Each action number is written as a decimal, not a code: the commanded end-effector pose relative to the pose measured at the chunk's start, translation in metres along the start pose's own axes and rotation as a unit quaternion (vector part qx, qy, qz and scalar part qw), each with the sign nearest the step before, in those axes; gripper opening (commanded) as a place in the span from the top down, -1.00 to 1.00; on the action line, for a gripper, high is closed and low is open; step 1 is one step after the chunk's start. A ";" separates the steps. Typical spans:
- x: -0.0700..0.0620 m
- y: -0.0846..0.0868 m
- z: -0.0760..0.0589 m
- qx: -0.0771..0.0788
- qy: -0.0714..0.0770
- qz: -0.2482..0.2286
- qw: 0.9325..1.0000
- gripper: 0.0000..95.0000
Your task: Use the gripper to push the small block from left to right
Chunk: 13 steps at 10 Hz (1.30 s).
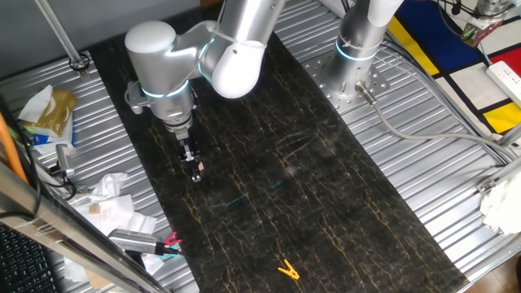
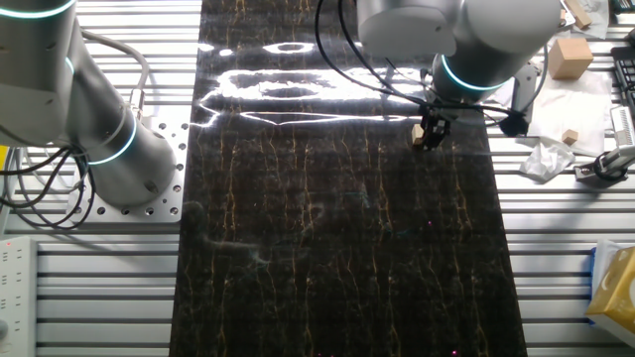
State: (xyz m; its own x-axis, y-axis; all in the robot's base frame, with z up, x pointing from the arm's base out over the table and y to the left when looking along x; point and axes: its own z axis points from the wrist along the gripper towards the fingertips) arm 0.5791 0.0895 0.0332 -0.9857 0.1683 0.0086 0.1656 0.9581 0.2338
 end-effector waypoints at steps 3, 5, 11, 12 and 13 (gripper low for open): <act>0.002 0.004 0.003 0.010 -0.002 -0.005 1.000 -0.60; 0.004 0.006 0.004 0.014 -0.005 -0.006 1.000 -0.60; 0.004 0.010 0.005 0.014 -0.008 -0.002 1.000 -0.60; 0.004 0.012 0.006 0.014 -0.009 -0.001 1.000 -0.60; 0.005 0.015 0.006 0.014 -0.009 0.002 1.000 -0.60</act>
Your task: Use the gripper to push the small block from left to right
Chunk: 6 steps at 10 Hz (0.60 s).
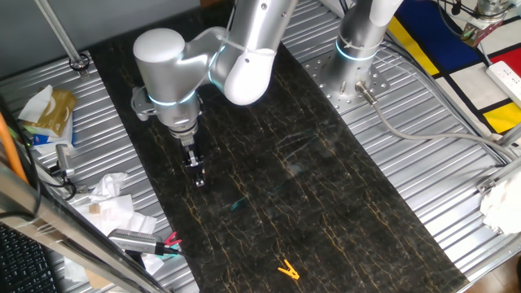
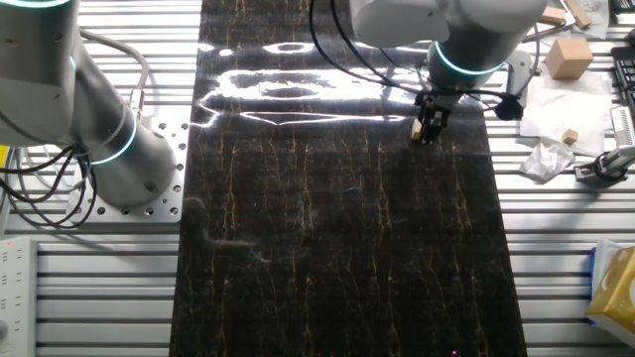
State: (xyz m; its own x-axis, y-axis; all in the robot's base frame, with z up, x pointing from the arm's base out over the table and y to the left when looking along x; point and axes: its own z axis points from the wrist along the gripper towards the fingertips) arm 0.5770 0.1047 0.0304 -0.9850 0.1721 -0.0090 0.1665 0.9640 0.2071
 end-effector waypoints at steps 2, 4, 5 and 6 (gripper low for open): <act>0.001 0.009 0.001 0.000 0.000 0.009 1.000 -0.60; 0.001 0.011 0.001 0.001 0.000 0.010 1.000 -0.60; 0.002 0.011 0.002 0.000 0.000 0.010 1.000 -0.60; 0.003 0.013 0.003 0.000 -0.001 0.010 1.000 -0.60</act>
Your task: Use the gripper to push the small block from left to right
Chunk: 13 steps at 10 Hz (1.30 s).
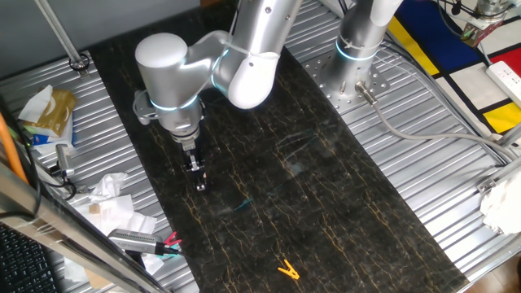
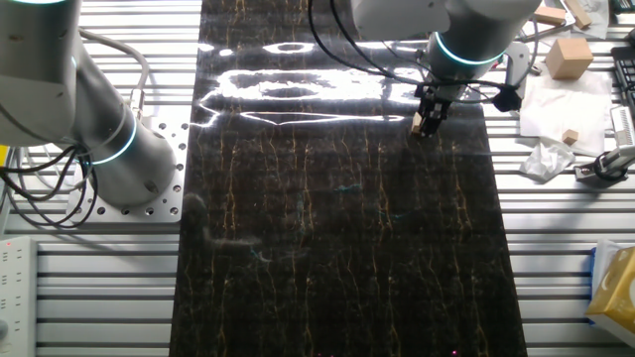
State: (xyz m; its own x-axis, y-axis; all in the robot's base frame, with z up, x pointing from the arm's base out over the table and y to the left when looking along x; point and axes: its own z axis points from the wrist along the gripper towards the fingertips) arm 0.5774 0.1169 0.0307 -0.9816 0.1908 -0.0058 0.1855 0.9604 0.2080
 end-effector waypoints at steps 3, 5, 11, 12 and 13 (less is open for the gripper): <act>0.005 0.007 0.003 0.001 -0.003 0.003 1.000 -0.60; 0.006 0.008 0.003 0.001 -0.003 0.004 1.000 -0.60; 0.005 0.016 0.002 -0.001 -0.005 0.016 1.000 -0.60; 0.005 0.017 0.002 -0.001 -0.005 0.018 1.000 -0.60; 0.006 0.018 0.002 -0.001 -0.006 0.019 1.000 -0.60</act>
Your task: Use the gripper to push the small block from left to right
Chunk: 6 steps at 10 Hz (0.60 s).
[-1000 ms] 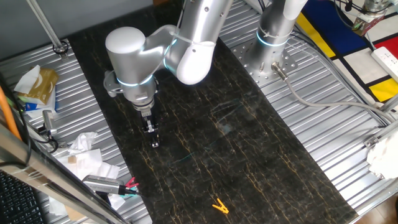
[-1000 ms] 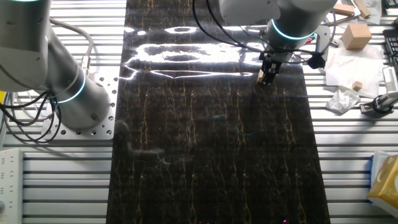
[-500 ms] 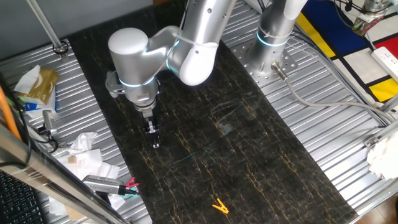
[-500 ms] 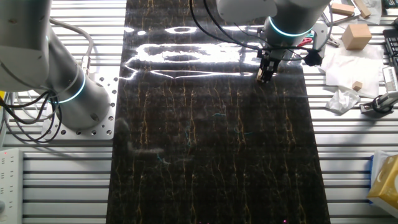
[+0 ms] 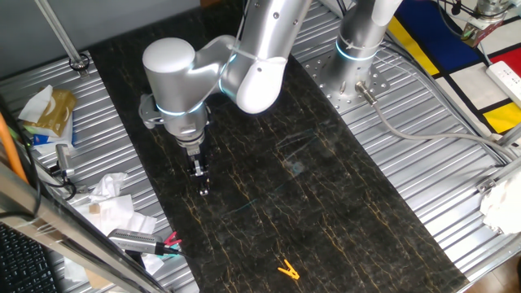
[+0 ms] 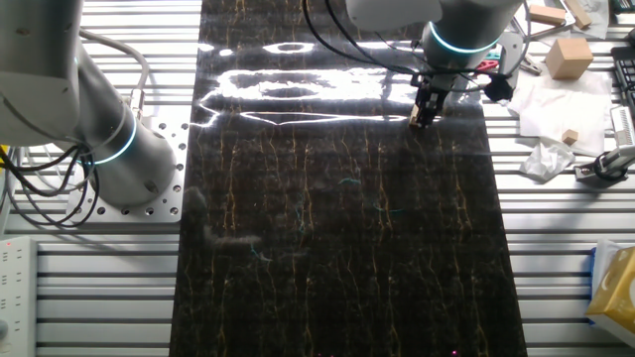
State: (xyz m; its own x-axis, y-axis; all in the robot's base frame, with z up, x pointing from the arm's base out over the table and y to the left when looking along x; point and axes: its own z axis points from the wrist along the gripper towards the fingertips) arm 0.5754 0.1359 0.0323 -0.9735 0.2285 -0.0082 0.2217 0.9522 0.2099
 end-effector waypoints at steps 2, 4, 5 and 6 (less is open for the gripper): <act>0.001 0.002 0.001 -0.001 -0.001 0.002 1.000 -0.60; 0.001 0.004 0.001 -0.001 -0.001 0.004 1.000 -0.60; 0.001 0.006 0.000 -0.001 -0.001 0.005 1.000 -0.60; 0.002 0.008 0.000 0.000 -0.001 0.005 1.000 -0.60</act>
State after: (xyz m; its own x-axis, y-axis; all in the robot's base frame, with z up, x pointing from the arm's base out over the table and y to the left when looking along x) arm 0.5750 0.1456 0.0338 -0.9708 0.2398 -0.0062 0.2331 0.9490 0.2122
